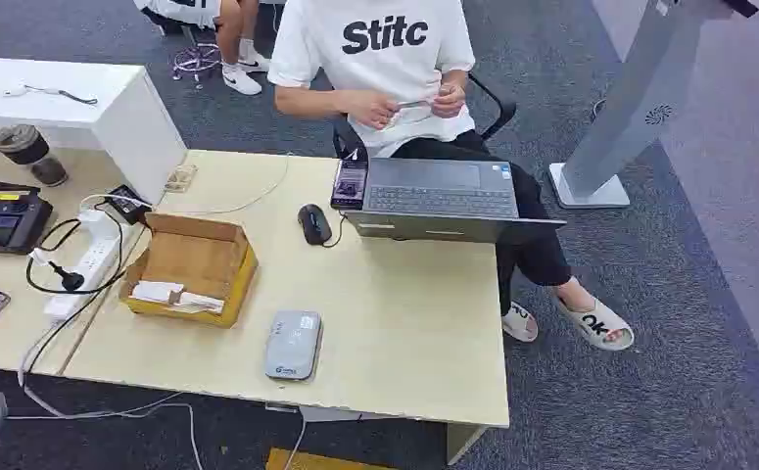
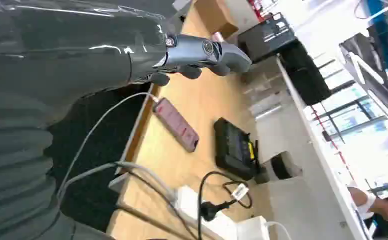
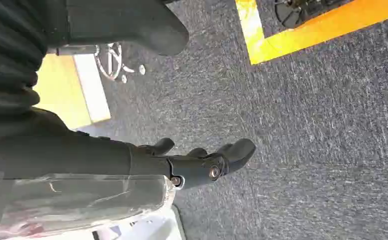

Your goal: Pass the card to the sensor for recognition and then transmit it.

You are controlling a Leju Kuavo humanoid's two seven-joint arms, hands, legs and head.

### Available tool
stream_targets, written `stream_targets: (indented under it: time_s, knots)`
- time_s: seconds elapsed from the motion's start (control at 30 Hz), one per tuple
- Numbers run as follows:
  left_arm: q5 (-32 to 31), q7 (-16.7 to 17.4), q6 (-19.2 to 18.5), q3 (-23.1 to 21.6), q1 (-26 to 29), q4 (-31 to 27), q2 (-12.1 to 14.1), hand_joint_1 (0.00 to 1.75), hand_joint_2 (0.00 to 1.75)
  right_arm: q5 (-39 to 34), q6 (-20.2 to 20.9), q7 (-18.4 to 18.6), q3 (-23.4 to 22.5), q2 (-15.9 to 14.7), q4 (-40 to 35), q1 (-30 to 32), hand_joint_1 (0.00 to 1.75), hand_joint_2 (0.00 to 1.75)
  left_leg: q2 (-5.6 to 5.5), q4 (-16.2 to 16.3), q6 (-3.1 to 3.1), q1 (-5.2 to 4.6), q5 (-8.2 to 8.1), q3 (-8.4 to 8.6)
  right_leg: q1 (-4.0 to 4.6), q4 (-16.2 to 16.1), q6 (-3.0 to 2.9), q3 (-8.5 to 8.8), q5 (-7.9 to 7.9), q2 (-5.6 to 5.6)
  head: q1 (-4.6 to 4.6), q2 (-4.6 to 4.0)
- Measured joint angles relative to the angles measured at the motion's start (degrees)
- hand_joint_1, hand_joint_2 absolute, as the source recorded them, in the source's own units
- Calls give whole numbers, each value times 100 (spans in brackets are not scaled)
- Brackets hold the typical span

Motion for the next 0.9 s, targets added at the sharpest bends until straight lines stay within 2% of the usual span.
stream_targets:
  time_s: [0.1, 0.23, 0.37, 0.53, 0.63, 0.77, 0.9]
  knots:
    - [-217, 54, 317, -210, -90, 72, 361, 0, 175, 33, 68, 33, 31, -11, 0, -25, 0, 175, 0, 0, -5, 1, 3, -1, 2, 1, -1, -3, 0, 0, 0, 0]
    - [-505, 57, 980, -540, -210, 311, 809, 0, 175, 129, 101, 92, 59, -26, 0, -55, 0, 175, 0, 0, -7, 3, 4, -3, 4, 3, -2, -4, 1, 0, 0, 0]
    - [-555, 59, 1058, -730, -256, 485, 1077, 0, 175, 129, 101, 100, 98, -44, 0, -61, 0, 175, 2, 0, -7, 2, 5, -3, 3, 3, -5, -4, 3, 2, 0, 0]
    - [-570, 65, 1101, -850, -278, 610, 1223, 0, 175, 133, 101, 100, 135, -48, 0, -61, 0, 175, 2, 0, -7, 2, 4, -4, 3, 3, -7, -5, 4, 2, 2, 0]
    - [-749, 181, 1359, -970, -284, 710, 1374, 0, 175, 221, 144, 100, 153, -54, 0, -62, 0, 175, 2, 0, -7, 2, 5, -4, 3, 2, -7, -10, 4, 1, -2, 0]
    - [-1299, 428, 1829, -1234, -388, 1048, 1800, 0, 175, 367, 212, 118, 194, -70, 0, -79, 0, 175, 2, 0, -12, 6, 8, -4, 3, 3, -8, -21, 5, 1, 0, 0]
    - [-1756, 710, 2057, -1605, -649, 1506, 2256, 0, 175, 516, 308, 133, 284, -98, -2, -98, 0, 175, 1, 0, -16, 11, 14, -6, 9, 6, -12, -22, 7, 0, 0, 0]
